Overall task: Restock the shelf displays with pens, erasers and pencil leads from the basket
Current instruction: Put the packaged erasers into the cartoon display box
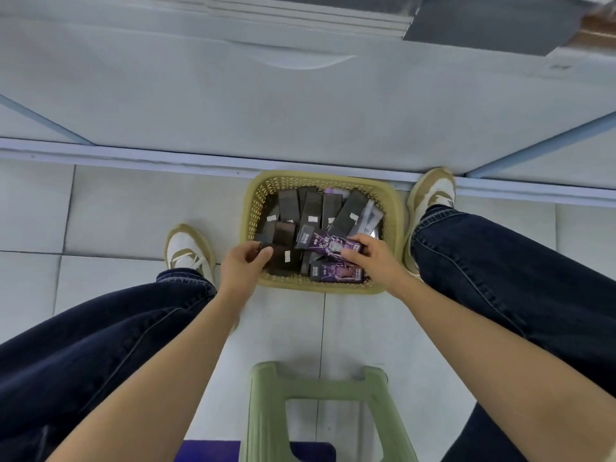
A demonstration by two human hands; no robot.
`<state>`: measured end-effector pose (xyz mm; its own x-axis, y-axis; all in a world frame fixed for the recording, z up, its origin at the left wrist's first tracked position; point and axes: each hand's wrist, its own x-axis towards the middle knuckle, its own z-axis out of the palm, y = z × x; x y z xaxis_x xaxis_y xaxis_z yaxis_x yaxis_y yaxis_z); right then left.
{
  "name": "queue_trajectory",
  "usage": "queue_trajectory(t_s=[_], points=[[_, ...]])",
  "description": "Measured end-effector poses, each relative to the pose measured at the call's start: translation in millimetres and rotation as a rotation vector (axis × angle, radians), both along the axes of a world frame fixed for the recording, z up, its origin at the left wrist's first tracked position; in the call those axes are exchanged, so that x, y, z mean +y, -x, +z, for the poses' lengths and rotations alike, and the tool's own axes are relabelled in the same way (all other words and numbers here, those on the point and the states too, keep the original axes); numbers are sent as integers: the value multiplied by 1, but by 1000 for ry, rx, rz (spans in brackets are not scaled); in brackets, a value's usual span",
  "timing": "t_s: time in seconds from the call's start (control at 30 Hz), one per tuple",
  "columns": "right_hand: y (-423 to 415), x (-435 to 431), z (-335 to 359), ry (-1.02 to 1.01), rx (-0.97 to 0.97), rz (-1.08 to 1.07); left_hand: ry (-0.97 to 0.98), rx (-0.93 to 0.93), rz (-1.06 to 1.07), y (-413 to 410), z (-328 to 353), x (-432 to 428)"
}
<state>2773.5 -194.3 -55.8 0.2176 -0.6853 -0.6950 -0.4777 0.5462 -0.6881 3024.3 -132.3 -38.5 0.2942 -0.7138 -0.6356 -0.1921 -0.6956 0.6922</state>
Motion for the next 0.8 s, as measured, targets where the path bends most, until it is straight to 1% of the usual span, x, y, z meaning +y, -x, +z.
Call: queue_trajectory(t_s=[0.07, 0.2, 0.27, 0.33, 0.4, 0.47, 0.57, 0.63, 0.67, 0.73, 0.8], points=[[-3, 1, 9, -99, -116, -51, 21, 91, 59, 5, 10, 0], [-17, 14, 19, -164, -194, 30, 28, 321, 248, 23, 19, 2], [-24, 21, 21, -237, -306, -55, 31, 391, 383, 31, 21, 3], [-30, 27, 22, -270, -396, -151, 52, 510, 480, 37, 23, 2], [-36, 30, 24, -260, -419, -166, 94, 644, 474, 44, 23, 1], [-42, 32, 23, -265, -435, -140, 76, 695, 438, 51, 21, 1], [-44, 31, 20, -303, -449, -99, -11, 712, 549, 54, 14, -2], [-40, 26, 16, -282, -381, -70, -55, 725, 623, 50, 10, -4], [-36, 22, 12, -229, -300, -46, -68, 736, 634, 47, 7, -5], [-23, 16, 0, -76, -64, 24, -104, 755, 658, 42, 4, -5], [-9, 13, -14, 14, 184, 138, -154, 744, 657, 38, 1, -2]])
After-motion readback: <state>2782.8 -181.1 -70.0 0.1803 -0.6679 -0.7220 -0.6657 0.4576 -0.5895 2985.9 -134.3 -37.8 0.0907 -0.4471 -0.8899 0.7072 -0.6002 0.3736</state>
